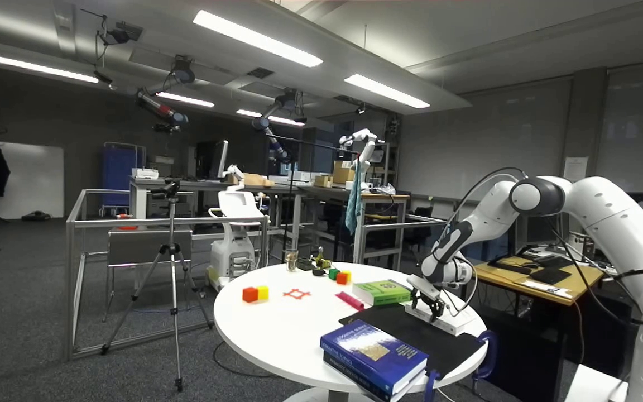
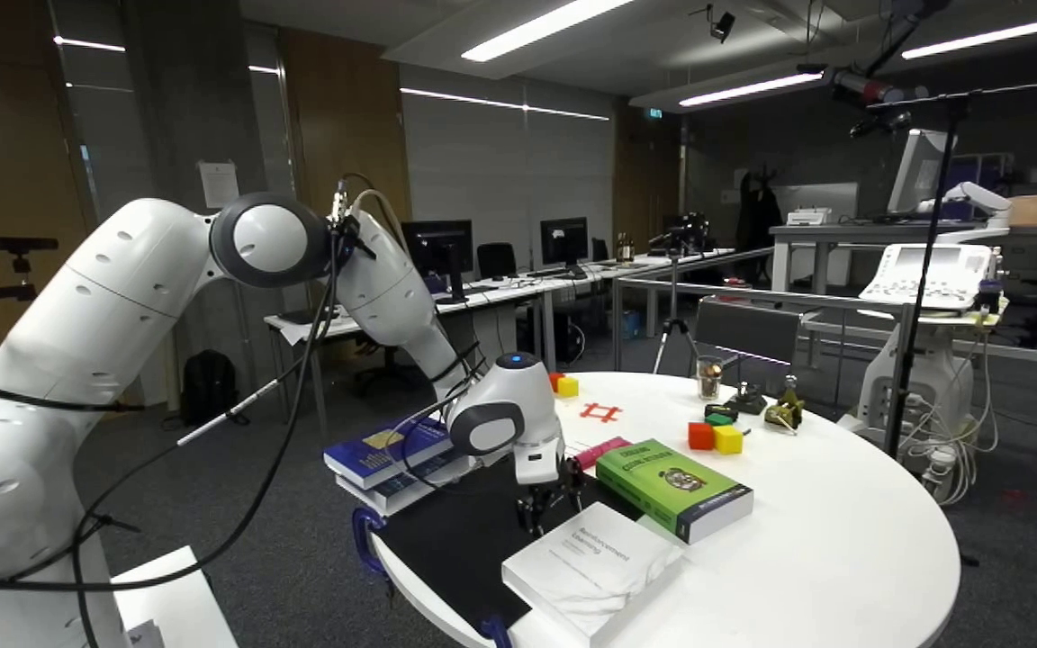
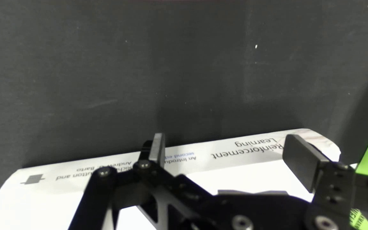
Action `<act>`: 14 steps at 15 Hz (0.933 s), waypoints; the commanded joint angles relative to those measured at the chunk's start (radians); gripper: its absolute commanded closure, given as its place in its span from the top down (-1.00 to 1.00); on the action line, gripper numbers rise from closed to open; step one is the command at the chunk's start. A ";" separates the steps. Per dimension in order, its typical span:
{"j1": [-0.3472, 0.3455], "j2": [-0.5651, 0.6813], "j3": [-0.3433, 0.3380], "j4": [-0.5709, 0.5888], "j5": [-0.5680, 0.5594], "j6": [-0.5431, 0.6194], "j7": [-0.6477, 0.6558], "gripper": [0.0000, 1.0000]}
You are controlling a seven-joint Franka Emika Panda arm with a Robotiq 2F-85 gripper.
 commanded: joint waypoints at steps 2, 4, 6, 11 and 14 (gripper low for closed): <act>-0.029 -0.022 -0.006 0.016 0.034 -0.054 -0.054 1.00; -0.040 -0.016 -0.005 0.024 0.037 -0.055 -0.057 1.00; -0.049 -0.012 -0.005 0.032 0.041 -0.057 -0.059 1.00; -0.071 -0.002 -0.009 0.056 0.046 -0.075 -0.060 1.00; -0.076 0.002 -0.014 0.068 0.046 -0.089 -0.057 1.00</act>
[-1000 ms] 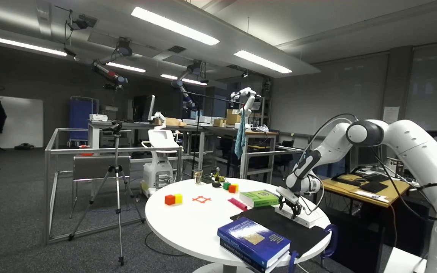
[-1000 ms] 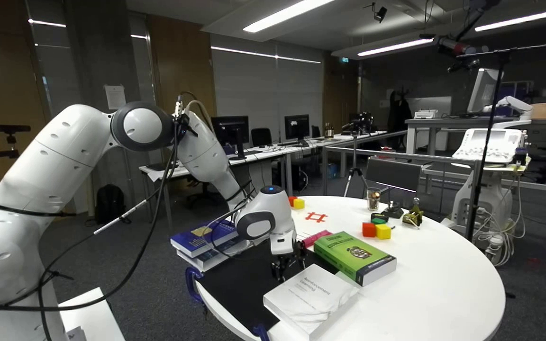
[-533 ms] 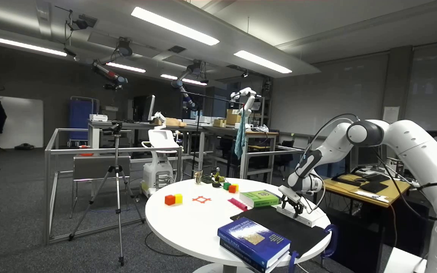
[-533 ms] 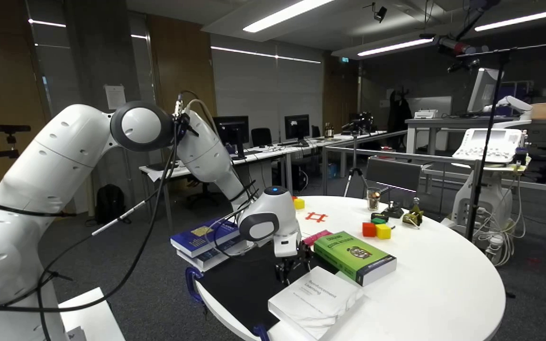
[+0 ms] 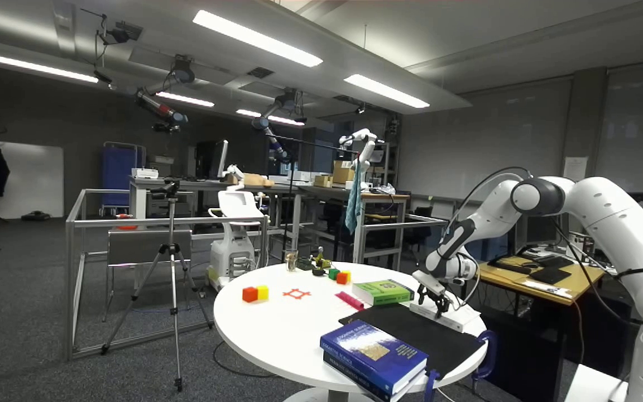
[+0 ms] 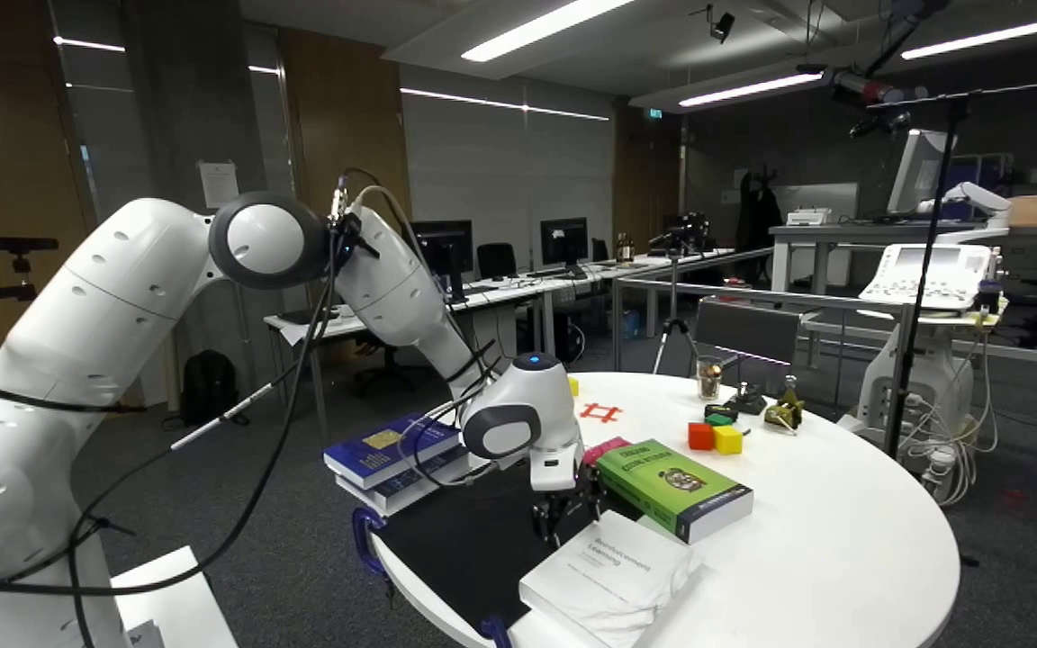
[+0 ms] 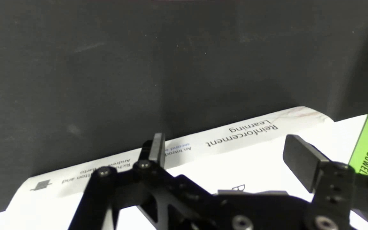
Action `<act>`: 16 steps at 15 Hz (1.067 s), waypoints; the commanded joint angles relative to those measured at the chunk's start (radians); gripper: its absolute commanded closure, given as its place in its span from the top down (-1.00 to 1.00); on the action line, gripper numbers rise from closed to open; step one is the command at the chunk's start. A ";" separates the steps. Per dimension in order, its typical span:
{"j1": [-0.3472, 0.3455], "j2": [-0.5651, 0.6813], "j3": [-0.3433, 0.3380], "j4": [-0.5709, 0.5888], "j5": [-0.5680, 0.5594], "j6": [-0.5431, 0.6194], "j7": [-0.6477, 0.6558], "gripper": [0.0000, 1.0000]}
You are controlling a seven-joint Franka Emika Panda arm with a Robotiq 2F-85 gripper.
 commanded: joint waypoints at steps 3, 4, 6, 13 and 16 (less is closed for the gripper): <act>-0.016 0.009 -0.021 0.049 0.030 -0.047 -0.037 1.00; -0.017 0.012 -0.024 0.053 0.031 -0.046 -0.035 1.00; -0.020 0.018 -0.033 0.064 0.035 -0.044 -0.030 1.00; -0.035 0.046 -0.050 0.103 0.060 -0.045 -0.022 1.00; -0.038 0.049 -0.054 0.109 0.065 -0.046 -0.022 1.00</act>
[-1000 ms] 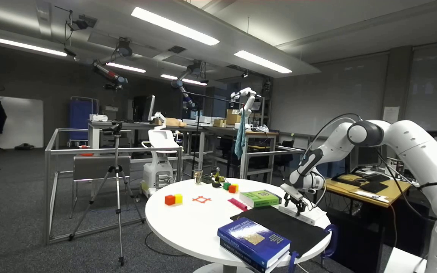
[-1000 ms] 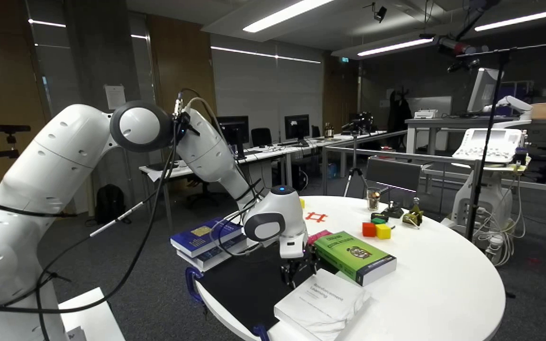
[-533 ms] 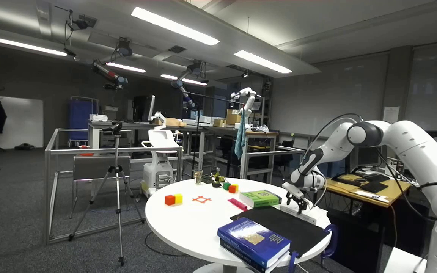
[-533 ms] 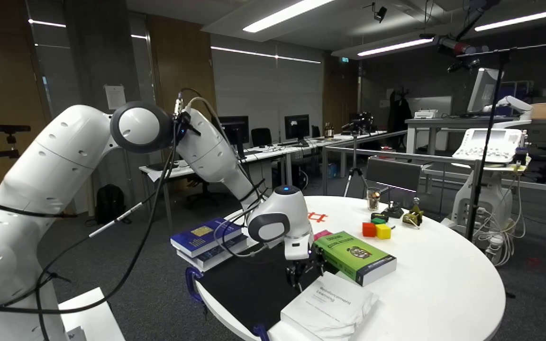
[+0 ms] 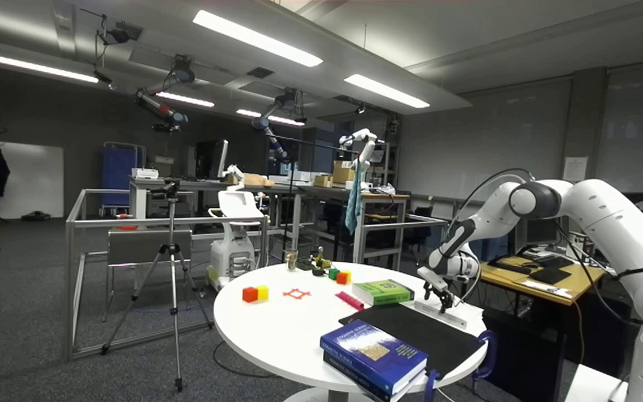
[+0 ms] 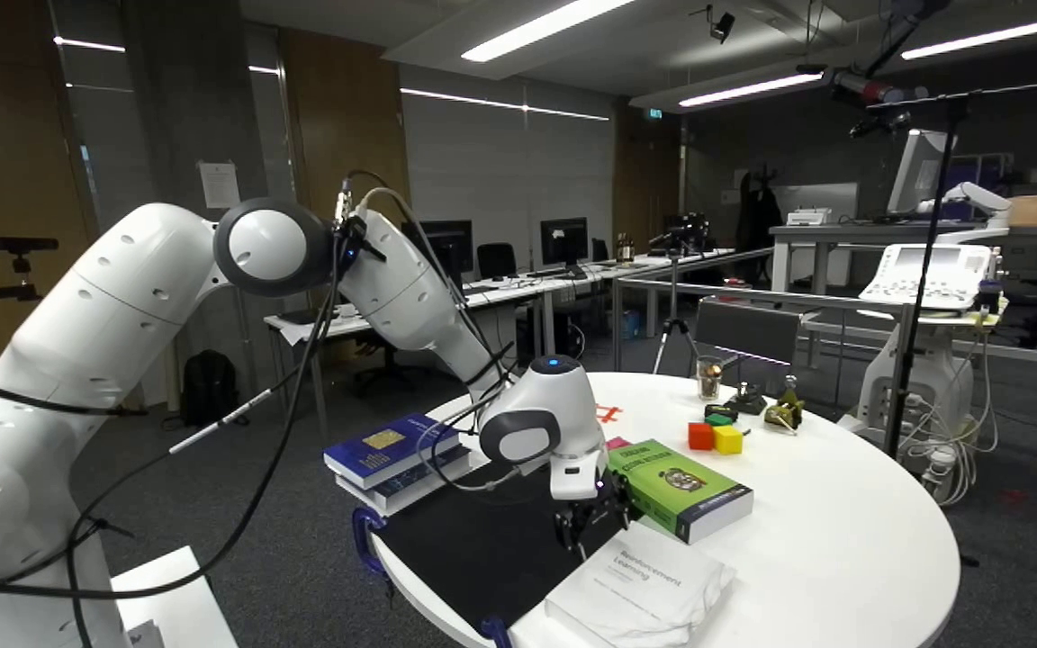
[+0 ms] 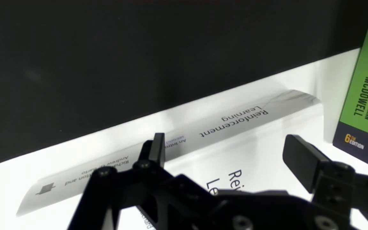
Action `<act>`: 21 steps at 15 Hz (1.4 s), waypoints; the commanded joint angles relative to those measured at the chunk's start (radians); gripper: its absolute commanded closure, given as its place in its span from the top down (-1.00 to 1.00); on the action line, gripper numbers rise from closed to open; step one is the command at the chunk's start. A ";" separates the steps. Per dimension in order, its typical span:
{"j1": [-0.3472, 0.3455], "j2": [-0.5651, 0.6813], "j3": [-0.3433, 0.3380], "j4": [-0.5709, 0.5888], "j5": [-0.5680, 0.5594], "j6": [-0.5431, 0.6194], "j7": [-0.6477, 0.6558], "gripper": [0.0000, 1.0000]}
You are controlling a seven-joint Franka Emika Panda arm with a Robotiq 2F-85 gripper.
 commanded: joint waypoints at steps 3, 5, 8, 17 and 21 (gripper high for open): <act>-0.014 0.012 -0.010 0.044 0.021 -0.039 -0.026 1.00; -0.006 0.009 -0.013 0.041 0.017 -0.033 -0.024 1.00; 0.008 -0.014 -0.007 0.027 0.009 -0.038 -0.033 1.00; 0.169 -0.216 0.027 -0.178 -0.068 -0.026 -0.225 1.00; 0.266 -0.306 0.009 -0.294 -0.152 -0.036 -0.285 1.00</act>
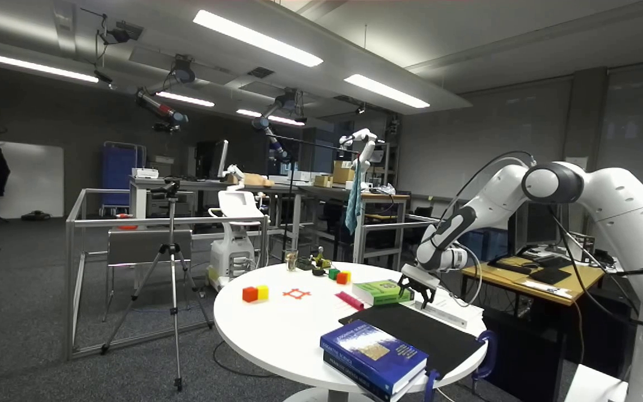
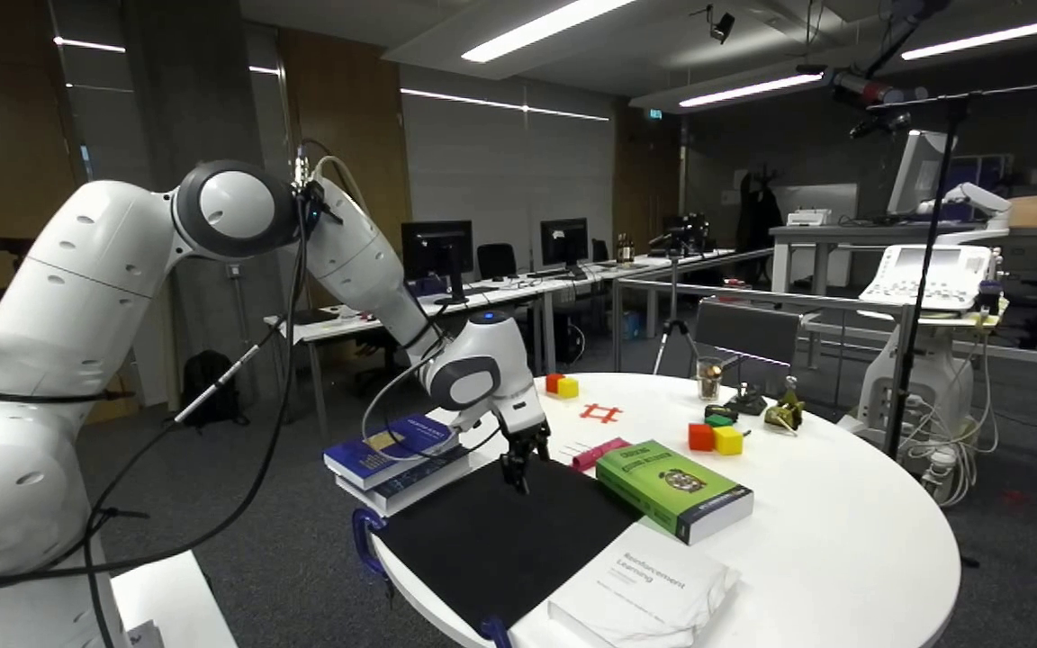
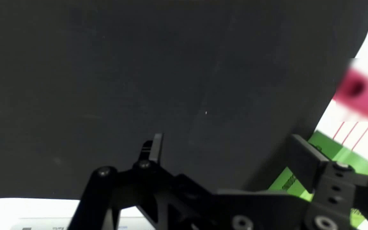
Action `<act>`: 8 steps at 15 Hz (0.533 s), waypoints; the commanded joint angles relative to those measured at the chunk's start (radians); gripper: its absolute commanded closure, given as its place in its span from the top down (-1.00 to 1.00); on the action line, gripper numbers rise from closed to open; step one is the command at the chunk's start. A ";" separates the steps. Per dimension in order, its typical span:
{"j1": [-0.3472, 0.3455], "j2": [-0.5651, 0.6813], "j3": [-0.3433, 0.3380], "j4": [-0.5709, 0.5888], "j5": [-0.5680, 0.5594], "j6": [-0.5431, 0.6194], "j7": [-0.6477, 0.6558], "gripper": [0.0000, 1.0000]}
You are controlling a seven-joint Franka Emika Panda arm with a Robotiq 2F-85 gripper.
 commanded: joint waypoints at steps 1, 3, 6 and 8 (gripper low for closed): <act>0.068 -0.140 -0.021 -0.147 -0.088 -0.041 -0.075 1.00; 0.107 -0.187 -0.035 -0.198 -0.154 -0.039 -0.101 1.00; 0.152 -0.246 -0.046 -0.250 -0.257 -0.044 -0.137 1.00; 0.177 -0.279 -0.044 -0.276 -0.328 -0.044 -0.157 1.00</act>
